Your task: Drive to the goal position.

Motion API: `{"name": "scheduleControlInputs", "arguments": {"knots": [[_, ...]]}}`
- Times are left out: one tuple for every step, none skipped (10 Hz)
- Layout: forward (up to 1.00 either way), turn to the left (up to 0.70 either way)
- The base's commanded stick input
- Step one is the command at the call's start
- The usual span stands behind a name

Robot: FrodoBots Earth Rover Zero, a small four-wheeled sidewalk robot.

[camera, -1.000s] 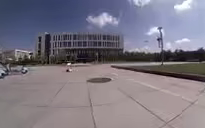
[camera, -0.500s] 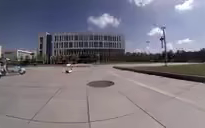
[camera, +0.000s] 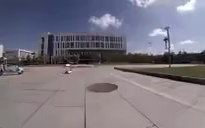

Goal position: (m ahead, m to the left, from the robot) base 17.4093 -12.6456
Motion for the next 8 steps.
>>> {"name": "scheduleControlInputs", "arguments": {"knots": [[0.7, -0.03], [0.7, -0.21], [0.7, -0.34], [0.7, -0.26], [0.7, -0.08], [0.7, 0.0], [0.7, 0.0], [0.7, 0.0]]}}
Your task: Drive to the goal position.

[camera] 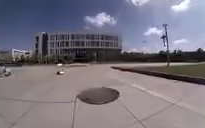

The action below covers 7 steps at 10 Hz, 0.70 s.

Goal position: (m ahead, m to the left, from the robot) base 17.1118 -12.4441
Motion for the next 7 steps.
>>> {"name": "scheduleControlInputs", "arguments": {"knots": [[0.7, 0.0], [0.7, 0.0], [0.7, 0.0], [0.7, 0.0], [0.7, 0.0], [0.7, 0.0], [0.7, 0.0]]}}
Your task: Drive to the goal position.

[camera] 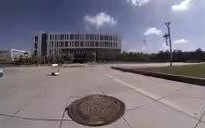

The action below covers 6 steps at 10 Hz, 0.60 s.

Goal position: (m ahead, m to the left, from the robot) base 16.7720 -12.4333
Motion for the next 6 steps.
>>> {"name": "scheduleControlInputs", "arguments": {"knots": [[0.7, 0.0], [0.7, 0.0], [0.7, 0.0], [0.7, 0.0], [0.7, 0.0], [0.7, 0.0]]}}
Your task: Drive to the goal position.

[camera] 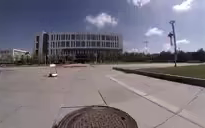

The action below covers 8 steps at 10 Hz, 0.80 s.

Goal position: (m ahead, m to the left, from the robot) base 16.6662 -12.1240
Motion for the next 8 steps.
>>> {"name": "scheduleControlInputs", "arguments": {"knots": [[0.7, 0.0], [0.7, 0.0], [0.7, 0.0], [0.7, 0.0], [0.7, 0.0], [0.7, 0.0], [0.7, 0.0], [0.7, 0.0]]}}
